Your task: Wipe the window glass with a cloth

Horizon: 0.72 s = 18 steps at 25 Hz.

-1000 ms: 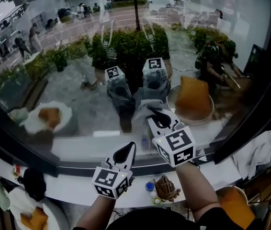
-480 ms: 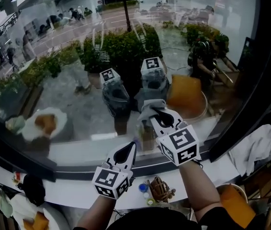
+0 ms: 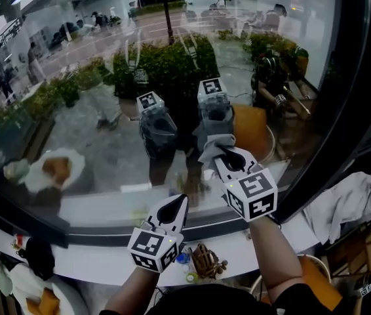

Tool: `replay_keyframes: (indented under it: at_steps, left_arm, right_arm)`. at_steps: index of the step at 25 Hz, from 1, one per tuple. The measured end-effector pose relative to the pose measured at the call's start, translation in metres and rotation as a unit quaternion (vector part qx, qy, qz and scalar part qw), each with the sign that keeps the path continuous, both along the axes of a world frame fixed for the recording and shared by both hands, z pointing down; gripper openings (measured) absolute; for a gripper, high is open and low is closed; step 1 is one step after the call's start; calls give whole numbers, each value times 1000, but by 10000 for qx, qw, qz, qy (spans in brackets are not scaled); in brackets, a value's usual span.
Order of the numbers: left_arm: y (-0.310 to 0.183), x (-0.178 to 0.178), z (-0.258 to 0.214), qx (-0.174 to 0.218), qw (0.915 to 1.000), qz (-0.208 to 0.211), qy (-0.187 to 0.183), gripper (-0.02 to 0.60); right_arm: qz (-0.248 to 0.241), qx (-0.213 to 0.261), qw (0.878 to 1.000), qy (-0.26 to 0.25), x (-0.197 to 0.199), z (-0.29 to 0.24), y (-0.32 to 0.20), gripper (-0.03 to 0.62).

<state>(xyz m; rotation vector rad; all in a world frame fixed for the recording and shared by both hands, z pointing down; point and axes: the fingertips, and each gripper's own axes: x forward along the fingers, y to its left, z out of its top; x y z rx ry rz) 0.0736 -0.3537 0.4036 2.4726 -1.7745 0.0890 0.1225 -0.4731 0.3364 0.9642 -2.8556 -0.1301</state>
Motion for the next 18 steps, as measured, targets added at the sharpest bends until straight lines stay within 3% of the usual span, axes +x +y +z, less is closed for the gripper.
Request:
replay_keyframes:
  at_steps: [18]
  left_arm:
    - [15,5,2,-36,9999,-135,55,8]
  right_arm:
    - [-25,-56,10000,-7,7,5,6,38]
